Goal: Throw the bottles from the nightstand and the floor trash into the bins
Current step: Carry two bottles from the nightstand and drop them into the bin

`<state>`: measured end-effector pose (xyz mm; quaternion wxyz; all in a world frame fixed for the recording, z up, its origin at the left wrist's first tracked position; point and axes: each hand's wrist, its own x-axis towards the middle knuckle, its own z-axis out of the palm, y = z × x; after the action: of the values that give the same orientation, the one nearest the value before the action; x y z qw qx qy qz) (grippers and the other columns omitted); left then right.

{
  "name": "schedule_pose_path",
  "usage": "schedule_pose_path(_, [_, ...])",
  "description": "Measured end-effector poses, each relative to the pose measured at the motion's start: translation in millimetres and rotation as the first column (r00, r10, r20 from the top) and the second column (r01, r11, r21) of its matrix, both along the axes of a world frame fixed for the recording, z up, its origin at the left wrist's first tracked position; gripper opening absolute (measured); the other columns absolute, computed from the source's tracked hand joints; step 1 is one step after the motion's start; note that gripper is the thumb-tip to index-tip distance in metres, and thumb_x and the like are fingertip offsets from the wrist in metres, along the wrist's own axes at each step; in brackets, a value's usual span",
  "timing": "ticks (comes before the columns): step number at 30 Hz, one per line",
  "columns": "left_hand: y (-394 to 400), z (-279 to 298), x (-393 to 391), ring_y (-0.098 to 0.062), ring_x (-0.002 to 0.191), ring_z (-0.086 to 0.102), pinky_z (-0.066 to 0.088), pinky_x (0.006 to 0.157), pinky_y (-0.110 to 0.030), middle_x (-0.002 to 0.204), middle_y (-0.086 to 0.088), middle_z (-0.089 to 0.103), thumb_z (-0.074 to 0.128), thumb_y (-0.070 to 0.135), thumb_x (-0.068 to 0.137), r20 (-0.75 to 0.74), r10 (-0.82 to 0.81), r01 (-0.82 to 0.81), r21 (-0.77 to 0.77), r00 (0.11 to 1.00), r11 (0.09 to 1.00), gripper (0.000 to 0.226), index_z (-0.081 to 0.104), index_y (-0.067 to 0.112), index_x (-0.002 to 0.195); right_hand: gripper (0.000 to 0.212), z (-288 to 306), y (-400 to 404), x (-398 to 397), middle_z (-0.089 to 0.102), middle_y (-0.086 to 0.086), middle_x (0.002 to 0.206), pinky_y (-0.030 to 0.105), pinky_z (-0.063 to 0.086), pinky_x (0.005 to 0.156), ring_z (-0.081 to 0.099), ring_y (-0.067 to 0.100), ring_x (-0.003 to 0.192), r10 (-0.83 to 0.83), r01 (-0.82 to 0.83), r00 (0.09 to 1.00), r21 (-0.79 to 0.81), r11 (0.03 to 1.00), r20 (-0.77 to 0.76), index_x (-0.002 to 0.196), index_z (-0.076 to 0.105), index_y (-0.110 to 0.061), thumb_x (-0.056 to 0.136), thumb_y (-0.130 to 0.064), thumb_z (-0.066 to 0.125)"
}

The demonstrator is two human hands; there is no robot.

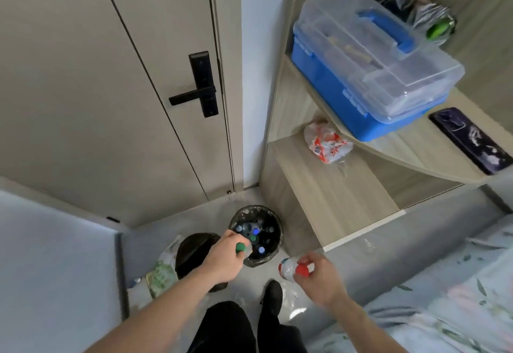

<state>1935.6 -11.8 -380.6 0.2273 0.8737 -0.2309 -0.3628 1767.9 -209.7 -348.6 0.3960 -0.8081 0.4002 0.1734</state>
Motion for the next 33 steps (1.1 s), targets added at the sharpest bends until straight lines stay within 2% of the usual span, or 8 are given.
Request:
schedule_pose_path(4, [-10.1, -37.7, 3.4, -0.022, 0.103, 0.061, 0.048, 0.093, -0.033, 0.124, 0.013, 0.041, 0.052, 0.022, 0.100, -0.048, 0.063, -0.061, 0.041, 0.997, 0.997, 0.025, 0.060, 0.025, 0.124, 0.028, -36.7, -19.2, 33.9, 0.065, -0.011, 0.104, 0.022, 0.047, 0.082, 0.064, 0.013, 0.094, 0.055, -0.054, 0.997, 0.013, 0.998, -0.054, 0.113, 0.070, -0.028, 0.086, -0.030, 0.068])
schedule_pose_path(9, [-20.3, -119.5, 16.7, -0.021, 0.088, 0.065, 0.052, 0.082, -0.037, 0.132, 0.014, 0.038, 0.049, 0.018, 0.099, -0.059, 0.112, -0.108, 0.068, 0.992, 0.992, 0.025, 0.058, 0.025, 0.122, 0.026, -116.5, -26.7, 75.2, 0.064, -0.007, 0.113, 0.028, 0.050, 0.084, 0.066, 0.016, 0.094, 0.116, -0.116, 0.985, 0.007, 0.993, -0.126, 0.110, 0.072, -0.030, 0.085, -0.023, 0.066])
schedule_pose_path(13, [-29.6, -200.7, 29.4, -0.017, 0.077, 0.063, 0.054, 0.075, -0.037, 0.133, 0.015, 0.036, 0.049, 0.016, 0.100, -0.050, 0.144, -0.141, 0.066, 0.988, 0.988, 0.027, 0.057, 0.024, 0.125, 0.029, -197.6, -30.6, 102.8, 0.063, -0.005, 0.117, 0.025, 0.044, 0.076, 0.061, 0.014, 0.087, 0.136, -0.140, 0.979, -0.014, 0.990, -0.154, 0.114, 0.072, -0.027, 0.087, -0.019, 0.066])
schedule_pose_path(18, [-33.5, -296.4, 36.9, -0.018, 0.078, 0.062, 0.052, 0.075, -0.034, 0.134, 0.014, 0.037, 0.051, 0.011, 0.097, -0.057, 0.198, -0.197, 0.025, 0.979, 0.980, 0.032, 0.055, 0.027, 0.125, 0.030, -292.1, -30.0, 124.0, 0.061, -0.001, 0.118, 0.025, 0.039, 0.076, 0.052, 0.016, 0.083, 0.192, -0.207, 0.963, -0.063, 0.976, -0.188, 0.115, 0.071, -0.027, 0.088, -0.018, 0.066])
schedule_pose_path(21, [-32.9, -353.3, 38.6, -0.018, 0.077, 0.063, 0.053, 0.073, -0.036, 0.131, 0.015, 0.036, 0.052, 0.009, 0.096, -0.067, 0.209, -0.209, 0.008, 0.976, 0.978, 0.032, 0.055, 0.028, 0.122, 0.031, -345.6, -27.6, 132.7, 0.058, -0.001, 0.120, 0.026, 0.040, 0.079, 0.053, 0.017, 0.084, 0.214, -0.229, 0.959, -0.063, 0.971, -0.188, 0.119, 0.070, -0.027, 0.089, -0.018, 0.067])
schedule_pose_path(24, [-29.1, -397.3, 36.0, -0.014, 0.071, 0.060, 0.046, 0.067, -0.029, 0.130, 0.016, 0.035, 0.054, 0.009, 0.096, -0.070, 0.177, -0.177, 0.012, 0.982, 0.984, 0.033, 0.057, 0.028, 0.123, 0.033, -387.4, -22.7, 135.2, 0.057, 0.002, 0.121, 0.026, 0.039, 0.081, 0.056, 0.022, 0.090, 0.218, -0.234, 0.958, -0.067, 0.970, -0.186, 0.122, 0.069, -0.024, 0.090, -0.017, 0.068])
schedule_pose_path(27, [-21.0, -428.1, 30.2, -0.019, 0.072, 0.064, 0.054, 0.072, -0.038, 0.136, 0.014, 0.032, 0.054, 0.012, 0.097, -0.075, 0.126, -0.126, 0.009, 0.989, 0.992, 0.037, 0.053, 0.030, 0.129, 0.033, -417.2, -18.4, 136.4, 0.056, 0.006, 0.123, 0.027, 0.039, 0.081, 0.062, 0.029, 0.101, 0.212, -0.230, 0.959, -0.083, 0.970, -0.190, 0.123, 0.069, -0.022, 0.090, -0.016, 0.069])
schedule_pose_path(33, [-11.5, -440.9, 20.6, -0.027, 0.085, 0.069, 0.057, 0.081, -0.042, 0.154, 0.007, 0.024, 0.057, 0.007, 0.091, -0.075, 0.011, -0.010, 0.009, 0.997, 1.000, 0.058, 0.043, 0.032, 0.142, 0.032, -430.9, -9.7, 144.8, 0.052, 0.003, 0.121, 0.028, 0.040, 0.078, 0.061, 0.027, 0.091, 0.237, -0.251, 0.962, -0.098, 0.963, -0.135, 0.121, 0.070, -0.023, 0.090, -0.015, 0.068])
